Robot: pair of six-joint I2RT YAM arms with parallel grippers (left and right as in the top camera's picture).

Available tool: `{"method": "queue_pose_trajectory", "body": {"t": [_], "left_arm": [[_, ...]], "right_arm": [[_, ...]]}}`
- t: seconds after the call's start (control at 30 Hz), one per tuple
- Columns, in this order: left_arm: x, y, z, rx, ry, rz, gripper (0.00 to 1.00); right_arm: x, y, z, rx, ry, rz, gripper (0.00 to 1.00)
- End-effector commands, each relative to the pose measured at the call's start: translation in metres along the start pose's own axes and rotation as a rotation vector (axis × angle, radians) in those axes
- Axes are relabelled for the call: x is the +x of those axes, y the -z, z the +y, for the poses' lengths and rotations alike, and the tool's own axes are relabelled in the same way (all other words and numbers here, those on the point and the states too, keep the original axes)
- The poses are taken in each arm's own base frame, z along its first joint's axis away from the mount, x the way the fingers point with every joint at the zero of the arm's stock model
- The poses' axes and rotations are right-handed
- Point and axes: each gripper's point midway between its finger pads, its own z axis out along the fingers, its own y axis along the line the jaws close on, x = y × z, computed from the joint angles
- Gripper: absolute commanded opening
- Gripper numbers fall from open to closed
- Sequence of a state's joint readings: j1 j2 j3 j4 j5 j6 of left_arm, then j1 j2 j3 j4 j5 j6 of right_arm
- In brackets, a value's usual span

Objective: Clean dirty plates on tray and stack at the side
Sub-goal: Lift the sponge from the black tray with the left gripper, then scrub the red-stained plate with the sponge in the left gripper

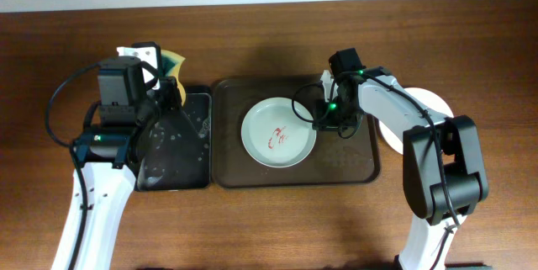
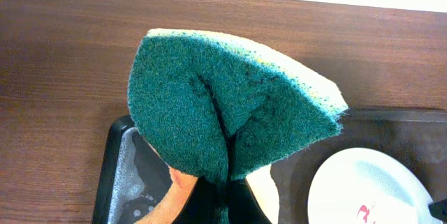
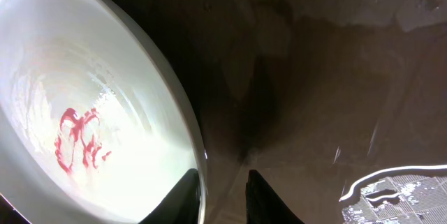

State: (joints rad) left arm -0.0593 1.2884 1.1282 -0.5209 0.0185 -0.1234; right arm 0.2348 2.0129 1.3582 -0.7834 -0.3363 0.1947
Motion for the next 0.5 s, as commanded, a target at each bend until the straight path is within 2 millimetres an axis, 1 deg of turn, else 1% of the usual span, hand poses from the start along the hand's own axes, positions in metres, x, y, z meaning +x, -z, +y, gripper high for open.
{"method": "queue_pose_trajectory", "body": {"t": [0.0, 0.1, 0.13, 0.17, 0.23, 0.27, 0.33, 0.4, 0.43, 0.47], "left_arm": [[0.011, -0.013, 0.001, 0.000, -0.002, 0.066, 0.00], [0.062, -0.049, 0.008, -0.025, 0.004, 0.274, 0.00], [0.085, -0.060, 0.011, -0.036, 0.006, 0.364, 0.00], [0.101, -0.067, 0.013, -0.043, 0.008, 0.428, 0.00], [0.142, -0.081, 0.018, -0.062, 0.012, 0.586, 0.00], [0.150, -0.080, 0.019, -0.065, 0.013, 0.617, 0.00], [0.150, -0.079, 0.018, -0.058, 0.016, 0.624, 0.00], [0.147, -0.078, 0.000, 0.039, 0.046, 0.622, 0.00], [0.138, -0.075, -0.016, 0.128, 0.070, 0.609, 0.00], [0.131, -0.073, -0.024, 0.168, 0.079, 0.593, 0.00]], "right_arm": [[-0.005, 0.009, 0.002, 0.014, 0.011, -0.031, 0.24], [-0.005, 0.009, 0.002, 0.014, 0.011, -0.031, 0.24], [-0.005, 0.009, 0.002, 0.014, 0.011, -0.031, 0.24], [-0.005, 0.009, 0.002, 0.014, 0.011, -0.031, 0.24], [-0.005, 0.009, 0.002, 0.014, 0.011, -0.030, 0.24], [-0.003, 0.009, 0.002, 0.015, 0.009, -0.025, 0.24], [-0.001, 0.009, 0.001, 0.016, 0.006, -0.017, 0.23], [0.004, 0.009, 0.002, 0.019, 0.003, 0.002, 0.14], [0.010, 0.006, 0.005, 0.021, 0.009, 0.021, 0.10], [0.015, 0.002, 0.007, 0.023, 0.018, 0.033, 0.09]]}}
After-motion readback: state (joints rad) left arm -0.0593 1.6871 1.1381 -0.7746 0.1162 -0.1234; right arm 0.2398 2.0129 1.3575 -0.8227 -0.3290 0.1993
